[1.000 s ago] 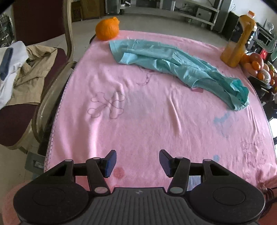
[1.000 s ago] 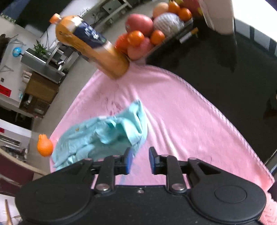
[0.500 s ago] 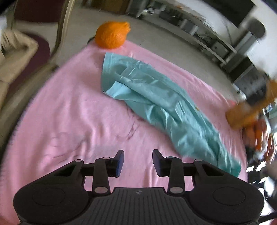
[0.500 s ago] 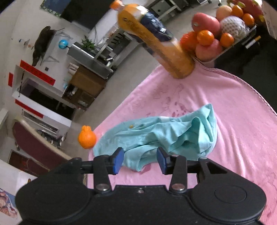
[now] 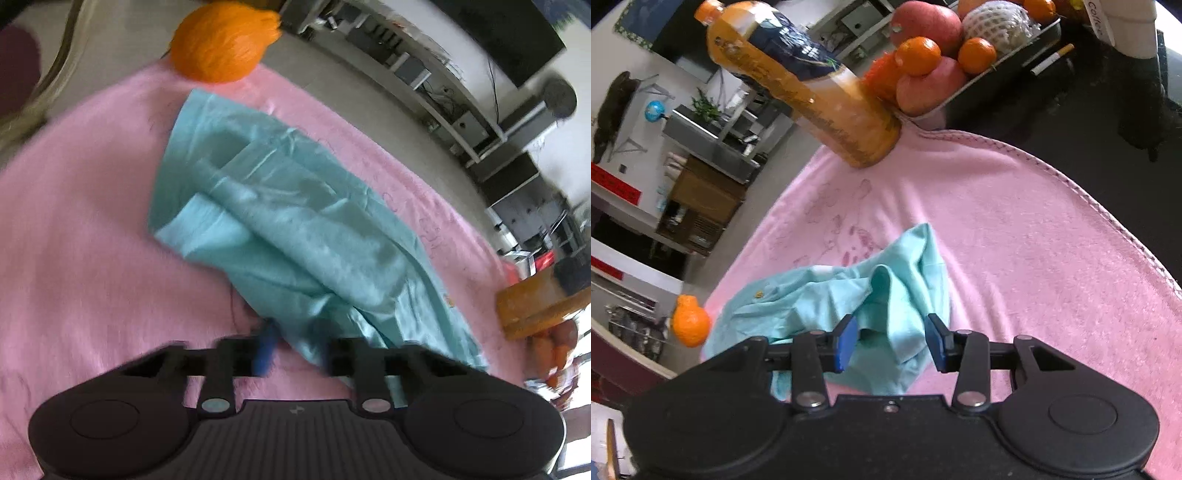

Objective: Fold clothes

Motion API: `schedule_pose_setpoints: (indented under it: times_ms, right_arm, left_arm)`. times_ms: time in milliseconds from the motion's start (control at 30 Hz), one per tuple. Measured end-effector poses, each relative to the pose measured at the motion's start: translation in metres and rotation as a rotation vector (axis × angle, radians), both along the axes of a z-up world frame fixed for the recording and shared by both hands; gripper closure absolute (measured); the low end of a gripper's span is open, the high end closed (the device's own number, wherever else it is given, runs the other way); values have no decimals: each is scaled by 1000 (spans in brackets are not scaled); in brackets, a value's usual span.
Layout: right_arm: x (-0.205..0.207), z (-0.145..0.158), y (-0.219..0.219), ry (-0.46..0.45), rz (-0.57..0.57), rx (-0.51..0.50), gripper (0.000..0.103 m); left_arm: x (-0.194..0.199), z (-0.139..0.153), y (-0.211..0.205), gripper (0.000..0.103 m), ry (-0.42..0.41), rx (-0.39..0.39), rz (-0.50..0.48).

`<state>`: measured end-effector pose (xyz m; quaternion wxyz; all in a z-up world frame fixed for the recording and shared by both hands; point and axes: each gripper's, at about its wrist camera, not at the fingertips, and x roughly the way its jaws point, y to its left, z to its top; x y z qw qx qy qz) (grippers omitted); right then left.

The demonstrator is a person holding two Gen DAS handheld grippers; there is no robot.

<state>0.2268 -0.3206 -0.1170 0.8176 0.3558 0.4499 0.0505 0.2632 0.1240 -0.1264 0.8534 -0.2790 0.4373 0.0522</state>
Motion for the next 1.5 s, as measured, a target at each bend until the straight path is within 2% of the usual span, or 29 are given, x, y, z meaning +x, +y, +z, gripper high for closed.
schedule_pose_setpoints:
  times_ms: [200,233,300,433,567,700,800,900,967,1000,1033,1067,1100,1167,1233,1300,1433,1500]
  right_arm:
    - [-2,8,0,-4,-8,49,63]
    - [-2,9,-1,-4,-9,57,71]
    - [-2,11,-1,-6,-11,73,97]
    - [-3,16,-1,-8,-17,106,97]
    - [-25,65,-13,-52,-43,248,97]
    - [-51,105,-33,-112,-76,360,97]
    - [-61,104,-45,-101,-131,386,97]
    - [-51,80,-48,-2,-186,400,97]
    - [-33,58,-43,91,-209,367,97]
    - [-24,48,-42,123,-214,364,93]
    - [-15,39,-42,148,-217,368,84]
    - [-7,29,-41,172,-220,372,80]
    - [-7,28,-42,172,-228,357,74]
    - [-15,31,-43,148,-218,316,71]
    - [-25,33,-44,119,-154,289,65]
    - [-35,35,-44,90,-90,261,65]
    - [-43,18,-44,42,-33,330,65]
    - [-43,9,-38,18,-6,375,65]
  left_arm:
    - [-4,19,-13,103,-48,125,-50]
    - [-6,24,-13,103,-48,139,-53]
    - [-14,43,-7,103,-58,139,-65]
    - [-44,96,6,103,-121,128,-105]
    - [-96,158,28,103,-201,118,-120]
    - [-147,189,51,103,-237,93,-94]
    - [-162,181,61,103,-198,56,-80]
    - [-153,162,56,103,-134,51,-69]
    - [-147,150,53,103,-93,49,-62]
    - [-144,144,51,91,-72,48,-58]
    - [-141,138,49,91,-51,46,-55]
    - [-137,132,47,90,-30,45,-52]
    - [-134,126,46,88,-9,44,-48]
    - [-128,114,42,80,32,42,-41]
    - [-128,104,40,81,51,34,-40]
    - [-137,98,38,83,29,3,-50]
    - [-129,85,28,83,-10,-88,-57]
    - [-118,80,22,78,-20,-123,-39]
